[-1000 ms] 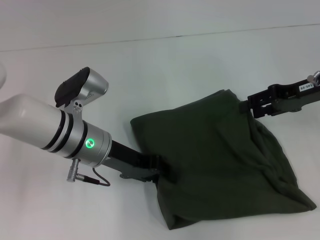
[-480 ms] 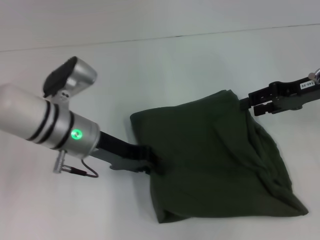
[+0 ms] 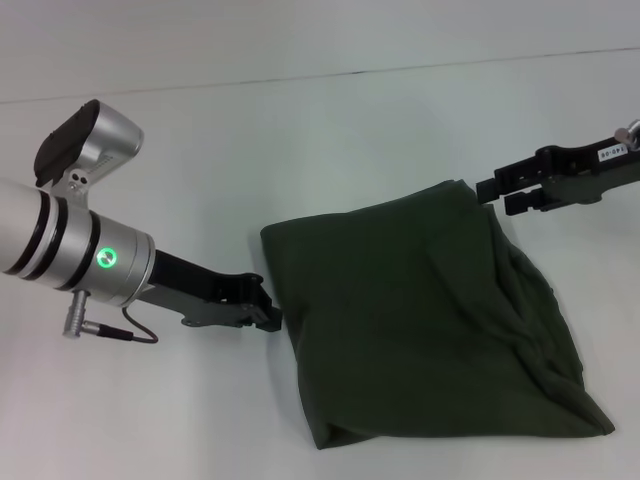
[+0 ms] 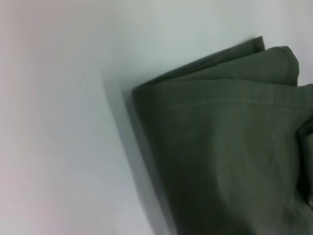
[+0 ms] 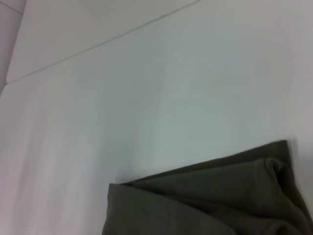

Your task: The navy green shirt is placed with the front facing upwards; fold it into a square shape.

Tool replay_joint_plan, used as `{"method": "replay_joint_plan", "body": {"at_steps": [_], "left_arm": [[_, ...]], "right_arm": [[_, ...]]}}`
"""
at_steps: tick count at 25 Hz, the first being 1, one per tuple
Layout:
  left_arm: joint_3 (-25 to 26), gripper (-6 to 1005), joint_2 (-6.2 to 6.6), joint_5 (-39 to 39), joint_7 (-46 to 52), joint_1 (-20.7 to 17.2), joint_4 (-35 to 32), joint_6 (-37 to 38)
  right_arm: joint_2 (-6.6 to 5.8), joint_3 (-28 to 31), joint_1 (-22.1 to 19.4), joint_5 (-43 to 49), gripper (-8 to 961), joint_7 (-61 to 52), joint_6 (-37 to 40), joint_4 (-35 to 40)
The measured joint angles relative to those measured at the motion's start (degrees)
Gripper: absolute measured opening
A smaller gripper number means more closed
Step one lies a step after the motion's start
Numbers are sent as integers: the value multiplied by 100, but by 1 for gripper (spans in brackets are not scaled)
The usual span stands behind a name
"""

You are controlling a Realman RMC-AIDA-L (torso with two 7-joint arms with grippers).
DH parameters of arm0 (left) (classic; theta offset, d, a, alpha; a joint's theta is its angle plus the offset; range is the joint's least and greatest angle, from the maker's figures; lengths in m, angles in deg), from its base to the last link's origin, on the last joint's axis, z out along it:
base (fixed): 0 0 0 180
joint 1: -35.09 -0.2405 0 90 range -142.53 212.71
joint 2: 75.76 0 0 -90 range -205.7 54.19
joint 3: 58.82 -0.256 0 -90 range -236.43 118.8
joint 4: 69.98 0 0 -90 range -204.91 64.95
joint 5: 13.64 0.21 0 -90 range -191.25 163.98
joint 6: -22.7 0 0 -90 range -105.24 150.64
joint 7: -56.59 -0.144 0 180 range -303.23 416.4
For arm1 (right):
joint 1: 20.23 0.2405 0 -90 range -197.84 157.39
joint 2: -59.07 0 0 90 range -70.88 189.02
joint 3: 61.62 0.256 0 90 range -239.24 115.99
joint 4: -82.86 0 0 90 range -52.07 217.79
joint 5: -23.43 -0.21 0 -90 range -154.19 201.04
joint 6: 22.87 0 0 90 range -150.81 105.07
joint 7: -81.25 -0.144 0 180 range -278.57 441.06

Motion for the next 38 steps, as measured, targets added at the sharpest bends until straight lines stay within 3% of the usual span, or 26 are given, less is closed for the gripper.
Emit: {"method": "replay_joint_plan", "body": {"at_steps": [5, 10, 13, 24, 31, 35, 38], "left_arm": [[152, -2, 15, -52, -42, -68, 202, 189], [350, 49, -59, -24, -117, -351, 797, 568], [321, 255, -74, 17, -92, -390, 828, 566], [264, 455, -125, 139, -81, -369, 817, 580], [-86, 766, -323, 273, -47, -246, 696, 374], [-109, 911, -360, 295, -27, -26, 354, 206], [-113, 920, -362, 296, -11, 65, 183, 109]], "right_arm": [[-21, 2, 18, -5, 628, -3, -36, 0], [-26, 9, 19, -7, 628, -3, -108, 0], [-27, 9, 18, -7, 628, -4, -114, 0], [-35, 9, 10, -7, 628, -3, -113, -9], [-36, 8, 2, -6, 628, -3, -110, -9], [-35, 8, -7, -6, 628, -3, -105, -9], [-35, 8, -27, -6, 628, -3, -103, -9]]}}
